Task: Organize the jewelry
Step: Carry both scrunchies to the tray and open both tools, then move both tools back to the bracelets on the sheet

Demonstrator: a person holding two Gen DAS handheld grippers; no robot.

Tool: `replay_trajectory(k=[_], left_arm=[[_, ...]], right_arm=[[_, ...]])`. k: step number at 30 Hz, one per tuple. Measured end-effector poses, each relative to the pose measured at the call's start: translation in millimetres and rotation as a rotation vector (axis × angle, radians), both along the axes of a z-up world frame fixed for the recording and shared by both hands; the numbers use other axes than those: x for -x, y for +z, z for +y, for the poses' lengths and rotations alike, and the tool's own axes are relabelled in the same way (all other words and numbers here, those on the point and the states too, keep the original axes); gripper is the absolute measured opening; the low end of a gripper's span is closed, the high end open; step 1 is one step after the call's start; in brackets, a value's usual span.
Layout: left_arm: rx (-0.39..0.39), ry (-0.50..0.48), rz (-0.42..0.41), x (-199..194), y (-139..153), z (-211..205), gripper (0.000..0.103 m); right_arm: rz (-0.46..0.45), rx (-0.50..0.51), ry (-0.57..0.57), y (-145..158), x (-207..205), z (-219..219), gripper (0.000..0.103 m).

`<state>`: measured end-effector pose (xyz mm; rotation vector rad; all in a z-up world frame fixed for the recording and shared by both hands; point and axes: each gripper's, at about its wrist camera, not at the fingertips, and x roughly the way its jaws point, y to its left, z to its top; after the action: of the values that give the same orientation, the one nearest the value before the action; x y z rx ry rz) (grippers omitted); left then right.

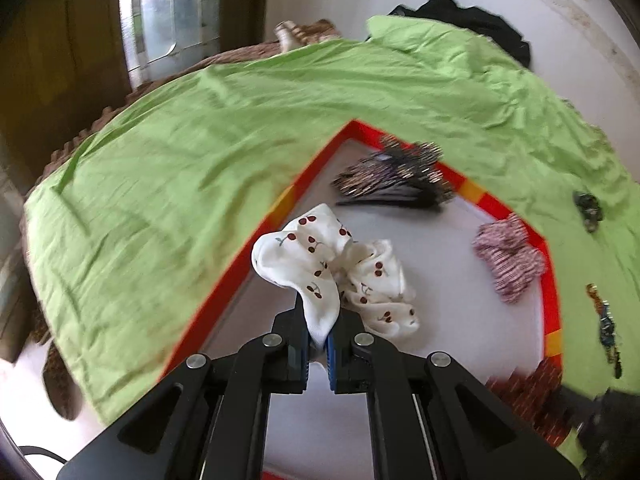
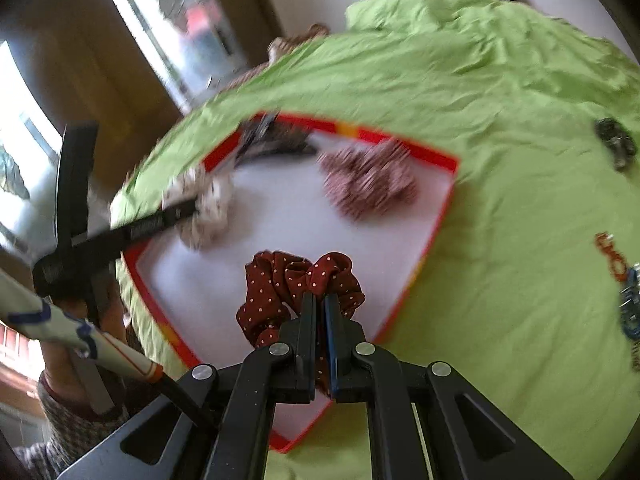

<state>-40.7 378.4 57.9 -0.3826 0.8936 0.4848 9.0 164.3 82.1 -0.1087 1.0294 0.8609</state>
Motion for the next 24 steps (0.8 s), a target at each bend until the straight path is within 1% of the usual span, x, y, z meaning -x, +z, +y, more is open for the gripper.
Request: replay_trajectory(k=[3,6,8,9,10,11,12,13,14,15,16,17,18,22,24], left_arm=[[-0.020,0.037,0.009,9.5,3.6,3.6,0.006],[-0.007,0.045,-0.027,17.0,8.9,5.2,0.008],[0.006,0.054,-0.069,22.6,14.7,4.5,0.020],[0.016,0.054,-0.090,24.6,17.8,3.5,0.036],[0.036,0.053,-0.129,28.8,21.5,3.3,0.054],[0.048,0.052,-0.160,31.4,25.1,1.9,0.059],[0.056,0.047,-0.194,33.8,28.5,1.5,0.063],[0.062,0.037,-0.234,37.2,32.9,-0.5,0.064],[0.060,0.031,-0.254,37.2,35.7,-1.8,0.065],[0.057,0.028,-0.272,37.7,38.0,-3.6,0.067],[0.050,0.032,-0.288,38.8,39.8,-6.3,0.070],[0.043,0.041,-0.299,39.3,40.7,-8.0,0.070],[0.040,0.047,-0.303,39.1,40.8,-8.8,0.070],[0.028,0.054,-0.293,34.9,38.9,-13.0,0.070],[0.007,0.049,-0.284,32.6,38.4,-17.4,0.070]], right_arm=[[0.008,0.011,0.034,-6.8,14.7,6.9,0.005],[0.007,0.019,0.057,-9.2,24.8,10.0,0.005],[-0.011,0.032,0.061,-9.4,28.3,11.5,0.005],[-0.024,0.039,0.061,-8.9,30.4,12.0,0.006],[-0.031,0.043,0.060,-8.2,30.3,11.6,0.007],[-0.039,0.044,0.053,-6.7,30.9,10.4,0.007],[-0.047,0.044,0.053,-4.4,31.8,9.2,0.010],[-0.059,0.043,0.055,-1.7,32.7,7.7,0.013],[-0.076,0.042,0.057,1.7,34.1,6.1,0.016],[-0.096,0.041,0.054,5.5,35.6,5.0,0.024],[-0.112,0.038,0.050,9.2,37.5,2.5,0.029],[-0.127,0.034,0.044,12.4,39.0,-0.3,0.039],[-0.143,0.029,0.036,16.1,41.0,-4.6,0.042],[-0.179,0.020,0.006,23.4,46.9,-21.7,0.043],[-0.205,0.031,-0.020,24.1,48.1,-35.1,0.047]])
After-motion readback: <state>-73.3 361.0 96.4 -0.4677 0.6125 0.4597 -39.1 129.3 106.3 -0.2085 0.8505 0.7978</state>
